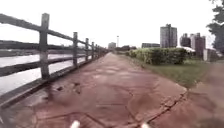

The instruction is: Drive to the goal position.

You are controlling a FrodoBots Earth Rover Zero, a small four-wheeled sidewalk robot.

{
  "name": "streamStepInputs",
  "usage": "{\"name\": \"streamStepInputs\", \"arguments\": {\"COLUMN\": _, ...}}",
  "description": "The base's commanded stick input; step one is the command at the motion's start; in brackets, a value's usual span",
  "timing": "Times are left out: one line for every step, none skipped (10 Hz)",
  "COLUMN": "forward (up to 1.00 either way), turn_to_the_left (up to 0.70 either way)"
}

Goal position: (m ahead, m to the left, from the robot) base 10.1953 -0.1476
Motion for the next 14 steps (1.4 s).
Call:
{"name": "streamStepInputs", "arguments": {"forward": 0.7, "turn_to_the_left": 0.0}}
{"name": "streamStepInputs", "arguments": {"forward": 0.7, "turn_to_the_left": 0.0}}
{"name": "streamStepInputs", "arguments": {"forward": 0.7, "turn_to_the_left": 0.0}}
{"name": "streamStepInputs", "arguments": {"forward": 0.7, "turn_to_the_left": 0.0}}
{"name": "streamStepInputs", "arguments": {"forward": 0.7, "turn_to_the_left": 0.0}}
{"name": "streamStepInputs", "arguments": {"forward": 0.7, "turn_to_the_left": 0.0}}
{"name": "streamStepInputs", "arguments": {"forward": 0.7, "turn_to_the_left": 0.0}}
{"name": "streamStepInputs", "arguments": {"forward": 0.7, "turn_to_the_left": 0.0}}
{"name": "streamStepInputs", "arguments": {"forward": 0.7, "turn_to_the_left": 0.0}}
{"name": "streamStepInputs", "arguments": {"forward": 0.7, "turn_to_the_left": 0.0}}
{"name": "streamStepInputs", "arguments": {"forward": 0.7, "turn_to_the_left": 0.0}}
{"name": "streamStepInputs", "arguments": {"forward": 0.7, "turn_to_the_left": 0.0}}
{"name": "streamStepInputs", "arguments": {"forward": 0.7, "turn_to_the_left": 0.0}}
{"name": "streamStepInputs", "arguments": {"forward": 0.7, "turn_to_the_left": 0.0}}
